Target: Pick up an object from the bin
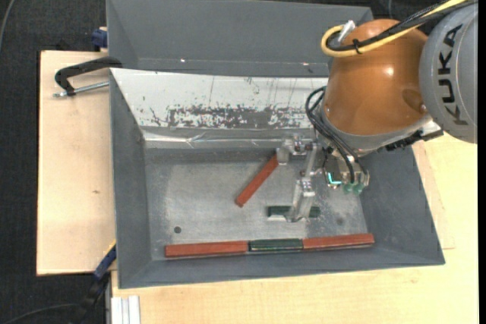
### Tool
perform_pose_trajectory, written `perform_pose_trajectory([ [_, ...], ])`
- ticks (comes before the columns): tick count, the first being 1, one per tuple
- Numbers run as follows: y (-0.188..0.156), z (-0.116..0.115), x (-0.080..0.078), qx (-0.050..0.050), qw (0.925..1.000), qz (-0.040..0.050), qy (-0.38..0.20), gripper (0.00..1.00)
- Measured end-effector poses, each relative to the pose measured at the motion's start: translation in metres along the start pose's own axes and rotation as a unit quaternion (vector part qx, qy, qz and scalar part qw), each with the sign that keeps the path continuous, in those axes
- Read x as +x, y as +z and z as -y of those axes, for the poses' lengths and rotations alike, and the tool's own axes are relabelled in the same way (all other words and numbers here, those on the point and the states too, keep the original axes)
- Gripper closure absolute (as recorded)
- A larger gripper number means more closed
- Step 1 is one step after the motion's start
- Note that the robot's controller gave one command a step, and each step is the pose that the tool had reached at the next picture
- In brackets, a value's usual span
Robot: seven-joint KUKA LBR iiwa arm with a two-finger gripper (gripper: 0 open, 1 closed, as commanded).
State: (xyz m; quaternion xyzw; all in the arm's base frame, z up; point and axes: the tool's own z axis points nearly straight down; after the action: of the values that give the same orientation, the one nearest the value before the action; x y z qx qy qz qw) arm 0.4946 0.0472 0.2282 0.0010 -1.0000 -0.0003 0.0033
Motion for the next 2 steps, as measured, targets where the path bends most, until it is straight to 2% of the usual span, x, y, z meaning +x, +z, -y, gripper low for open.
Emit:
perform_pose_trajectory([
  [1,0.1574,0.0317,-0.0439,0.0,0.9835,0.006,-0.181,0.0],
  [2,0.1522,0.0313,-0.0483,0.001,0.9835,0.0137,-0.18,1.0],
])
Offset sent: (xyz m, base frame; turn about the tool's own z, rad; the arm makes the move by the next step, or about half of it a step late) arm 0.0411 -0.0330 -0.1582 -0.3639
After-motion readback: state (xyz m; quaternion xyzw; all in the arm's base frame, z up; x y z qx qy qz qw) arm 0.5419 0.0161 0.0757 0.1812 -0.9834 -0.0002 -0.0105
